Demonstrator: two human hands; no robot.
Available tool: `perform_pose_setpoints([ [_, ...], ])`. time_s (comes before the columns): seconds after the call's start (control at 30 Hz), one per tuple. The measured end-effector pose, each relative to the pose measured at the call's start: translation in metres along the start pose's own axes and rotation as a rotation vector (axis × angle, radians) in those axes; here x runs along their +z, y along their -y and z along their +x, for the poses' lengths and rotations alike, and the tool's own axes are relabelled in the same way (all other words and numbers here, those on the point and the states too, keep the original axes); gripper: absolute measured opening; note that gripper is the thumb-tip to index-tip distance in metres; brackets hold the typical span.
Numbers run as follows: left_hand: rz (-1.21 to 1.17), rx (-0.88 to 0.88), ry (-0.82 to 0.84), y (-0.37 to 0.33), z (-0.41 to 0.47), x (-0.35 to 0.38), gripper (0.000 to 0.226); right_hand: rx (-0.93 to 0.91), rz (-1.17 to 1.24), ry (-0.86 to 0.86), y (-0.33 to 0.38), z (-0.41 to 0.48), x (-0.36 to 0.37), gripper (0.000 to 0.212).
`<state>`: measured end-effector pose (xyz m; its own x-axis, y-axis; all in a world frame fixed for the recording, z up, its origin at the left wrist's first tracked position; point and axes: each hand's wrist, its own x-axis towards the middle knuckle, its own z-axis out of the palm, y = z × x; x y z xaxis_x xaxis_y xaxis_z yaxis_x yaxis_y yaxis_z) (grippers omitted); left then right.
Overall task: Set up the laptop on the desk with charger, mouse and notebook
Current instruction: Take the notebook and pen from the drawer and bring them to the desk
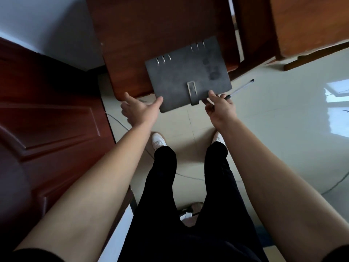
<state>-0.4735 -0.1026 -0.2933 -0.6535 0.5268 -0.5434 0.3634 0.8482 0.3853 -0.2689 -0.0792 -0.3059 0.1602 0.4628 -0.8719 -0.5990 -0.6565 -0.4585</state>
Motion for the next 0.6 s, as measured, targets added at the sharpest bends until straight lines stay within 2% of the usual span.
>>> perform_pose_setpoints([
  [0.1, 0.189, 0.382, -0.035, -0.016, -0.011, -0.006, 0.103, -0.017, -0.024, 0.107, 0.009, -0.018, -0.035, 0.046],
  [0.2, 0.212, 0.547, 0.164, -0.045, -0.017, -0.005, 0.088, -0.024, -0.061, 0.144, 0.018, -0.038, -0.074, 0.047],
  [0.27, 0.217, 0.542, 0.411, -0.067, -0.022, 0.004, 0.082, -0.030, -0.064, 0.163, 0.024, -0.052, -0.101, 0.046],
  [0.37, 0.213, 0.429, 0.761, -0.086, -0.043, 0.021, 0.073, -0.051, -0.031, 0.195, 0.031, -0.074, -0.138, 0.043],
  [0.47, 0.181, 0.362, 0.920, -0.089, -0.076, 0.040, 0.055, -0.084, 0.039, 0.142, 0.040, -0.094, -0.179, 0.041],
  [0.53, 0.097, 0.291, 1.043, -0.088, -0.106, 0.054, 0.043, -0.091, 0.097, 0.065, 0.047, -0.107, -0.206, 0.030],
  [0.6, 0.000, 0.258, 1.142, -0.089, -0.138, 0.066, 0.030, -0.069, 0.216, -0.052, 0.057, -0.116, -0.225, 0.041],
])
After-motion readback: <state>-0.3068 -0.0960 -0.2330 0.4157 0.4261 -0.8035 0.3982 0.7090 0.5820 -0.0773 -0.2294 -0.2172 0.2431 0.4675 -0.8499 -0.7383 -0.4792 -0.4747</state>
